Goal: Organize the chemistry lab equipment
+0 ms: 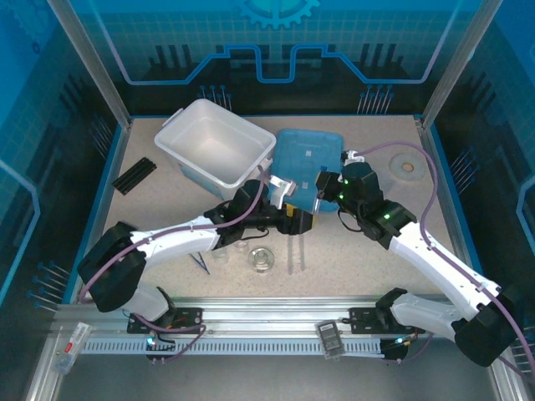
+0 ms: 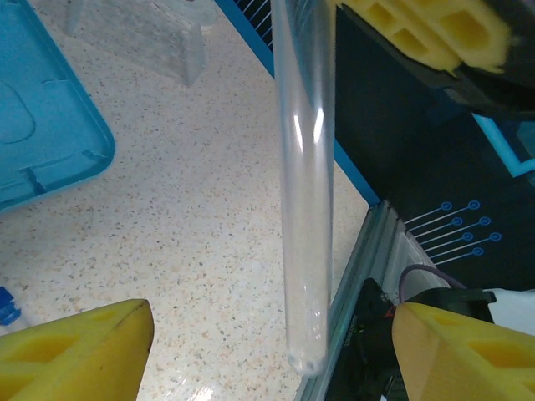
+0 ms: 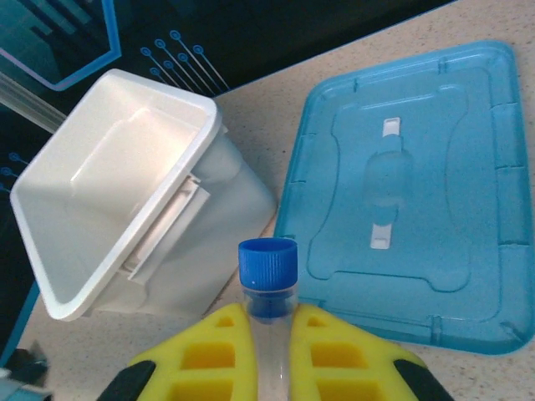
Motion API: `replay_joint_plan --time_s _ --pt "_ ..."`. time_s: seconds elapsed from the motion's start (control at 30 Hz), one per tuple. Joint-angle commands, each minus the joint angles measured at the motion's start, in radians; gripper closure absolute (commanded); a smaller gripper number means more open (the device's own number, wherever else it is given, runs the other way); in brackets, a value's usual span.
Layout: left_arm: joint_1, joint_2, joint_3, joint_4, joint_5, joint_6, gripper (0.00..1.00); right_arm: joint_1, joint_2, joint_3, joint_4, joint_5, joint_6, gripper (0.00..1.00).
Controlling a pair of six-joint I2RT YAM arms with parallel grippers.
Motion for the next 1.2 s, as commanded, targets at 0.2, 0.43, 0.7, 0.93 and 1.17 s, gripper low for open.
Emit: replay_joint_plan --time_s 0.2,0.43,0.7,0.93,1.17 --pt "0.002 0.033 0.04 0.086 0.047 -0.057 0.33 0.038 -0.014 -0.024 0.099 0.016 0.084 0.91" --pt "0.003 0.032 0.041 0.087 0.039 -0.056 0.46 0.043 -0.005 -0.03 0.104 0.023 0.096 0.91" --pt "0.003 0.017 0.031 0.076 0.033 -0.046 0.64 0.049 -0.017 -0.064 0.121 0.034 0.108 0.91" --pt "0.005 -0.009 0.024 0.036 -0.003 -0.008 0.81 0.052 -0.029 -0.079 0.119 0.035 0.111 0.9" --pt "0.012 -0.017 0.034 -0.02 -0.003 0.042 0.85 0.053 -0.04 -0.085 0.115 0.027 0.112 0.89"
